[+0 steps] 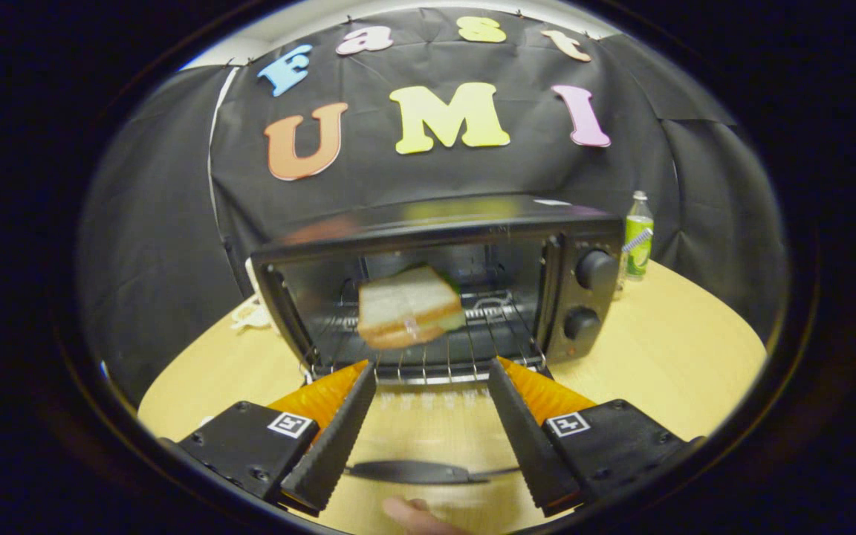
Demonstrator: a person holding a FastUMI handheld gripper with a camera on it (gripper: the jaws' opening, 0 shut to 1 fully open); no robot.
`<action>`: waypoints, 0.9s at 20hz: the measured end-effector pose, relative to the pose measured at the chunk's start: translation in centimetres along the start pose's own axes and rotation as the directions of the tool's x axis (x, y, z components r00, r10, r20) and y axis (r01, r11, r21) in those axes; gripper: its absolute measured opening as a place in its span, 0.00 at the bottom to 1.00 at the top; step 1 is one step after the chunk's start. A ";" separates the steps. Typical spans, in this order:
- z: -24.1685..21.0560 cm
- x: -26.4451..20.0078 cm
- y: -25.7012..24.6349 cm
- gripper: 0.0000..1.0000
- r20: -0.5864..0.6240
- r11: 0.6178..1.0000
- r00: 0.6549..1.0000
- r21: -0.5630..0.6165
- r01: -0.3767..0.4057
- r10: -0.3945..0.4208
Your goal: Open the toaster oven, put the food inside, and close the toaster oven door.
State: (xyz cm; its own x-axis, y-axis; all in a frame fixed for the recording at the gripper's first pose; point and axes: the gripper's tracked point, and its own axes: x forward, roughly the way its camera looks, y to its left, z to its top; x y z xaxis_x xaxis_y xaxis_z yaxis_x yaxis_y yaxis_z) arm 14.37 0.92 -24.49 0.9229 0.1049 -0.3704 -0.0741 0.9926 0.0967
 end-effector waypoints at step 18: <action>-9.1 -2.9 0.3 0.99 -0.173 0.998 0.985 0.060 0.033 -0.022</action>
State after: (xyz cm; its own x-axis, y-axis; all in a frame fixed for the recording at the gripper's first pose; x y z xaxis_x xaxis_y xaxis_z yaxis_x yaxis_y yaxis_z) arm 8.25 1.47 -31.79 0.8452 0.0924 -0.5263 -0.0212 0.9900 0.1398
